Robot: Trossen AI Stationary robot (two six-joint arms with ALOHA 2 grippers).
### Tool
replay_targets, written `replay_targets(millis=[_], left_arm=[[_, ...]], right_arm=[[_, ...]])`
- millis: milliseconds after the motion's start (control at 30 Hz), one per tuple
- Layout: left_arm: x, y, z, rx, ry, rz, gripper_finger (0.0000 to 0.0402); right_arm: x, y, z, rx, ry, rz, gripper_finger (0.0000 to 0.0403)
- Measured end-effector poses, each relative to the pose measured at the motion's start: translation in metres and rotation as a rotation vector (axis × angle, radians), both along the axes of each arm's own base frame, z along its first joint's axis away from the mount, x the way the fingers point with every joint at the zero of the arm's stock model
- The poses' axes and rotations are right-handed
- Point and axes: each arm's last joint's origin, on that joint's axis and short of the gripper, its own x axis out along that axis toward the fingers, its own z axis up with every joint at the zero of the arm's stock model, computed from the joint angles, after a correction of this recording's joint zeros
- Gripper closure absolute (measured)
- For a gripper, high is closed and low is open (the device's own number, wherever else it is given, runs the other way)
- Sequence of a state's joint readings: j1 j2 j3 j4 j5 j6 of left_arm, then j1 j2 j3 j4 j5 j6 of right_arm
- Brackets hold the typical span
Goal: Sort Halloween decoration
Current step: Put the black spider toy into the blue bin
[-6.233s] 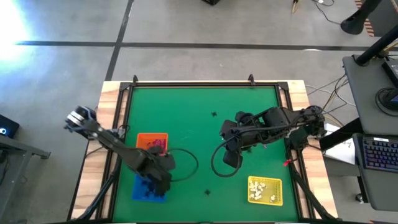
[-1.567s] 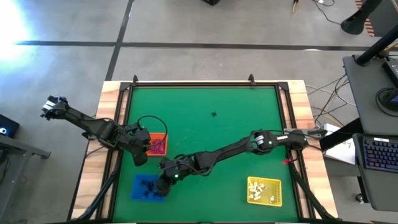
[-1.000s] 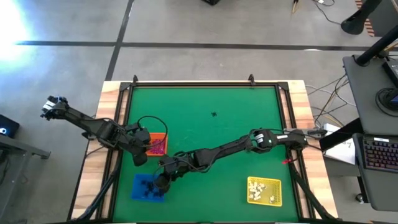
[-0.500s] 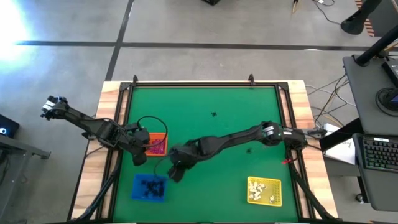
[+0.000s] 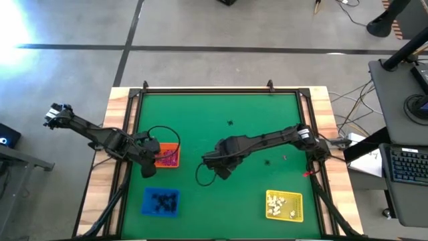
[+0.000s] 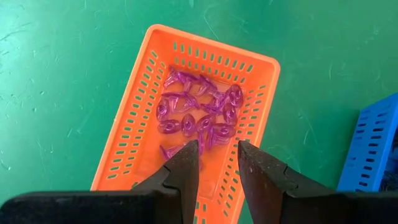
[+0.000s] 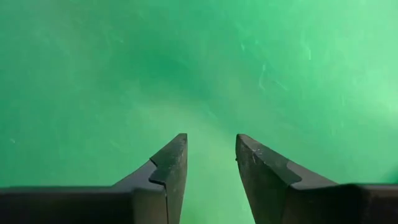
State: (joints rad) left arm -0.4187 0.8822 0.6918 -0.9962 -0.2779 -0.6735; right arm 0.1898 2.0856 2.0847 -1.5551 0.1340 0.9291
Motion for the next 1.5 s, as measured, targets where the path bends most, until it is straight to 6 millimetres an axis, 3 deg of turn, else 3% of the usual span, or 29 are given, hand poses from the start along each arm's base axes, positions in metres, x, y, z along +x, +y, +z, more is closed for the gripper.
replay_targets(millis=[300, 633, 833, 967, 1200, 1500], left_arm=[[0.000, 0.000, 0.000, 0.000, 0.001, -0.001, 0.0307], [0.000, 0.000, 0.000, -0.001, 0.000, 0.000, 0.0307], [0.000, 0.000, 0.000, -0.001, 0.000, 0.000, 0.0307], [0.000, 0.000, 0.000, -0.002, -0.001, 0.001, 0.0307], [0.002, -0.001, 0.008, -0.029, -0.023, 0.018, 0.0307], [0.004, -0.002, 0.019, -0.037, -0.056, 0.004, 0.0307]], right_arm=[[-0.047, 0.005, -0.028, 0.010, 0.182, 0.019, 0.0280], [-0.117, -0.008, -0.035, 0.142, -0.071, -0.075, 0.0280], [-0.155, -0.018, -0.058, 0.149, -0.035, -0.131, 0.0280], [-0.161, -0.023, -0.077, 0.191, -0.097, -0.099, 0.0280], [-0.172, -0.034, -0.103, 0.177, -0.045, -0.096, 0.0280], [-0.169, -0.050, -0.110, 0.178, -0.088, -0.073, 0.0280]])
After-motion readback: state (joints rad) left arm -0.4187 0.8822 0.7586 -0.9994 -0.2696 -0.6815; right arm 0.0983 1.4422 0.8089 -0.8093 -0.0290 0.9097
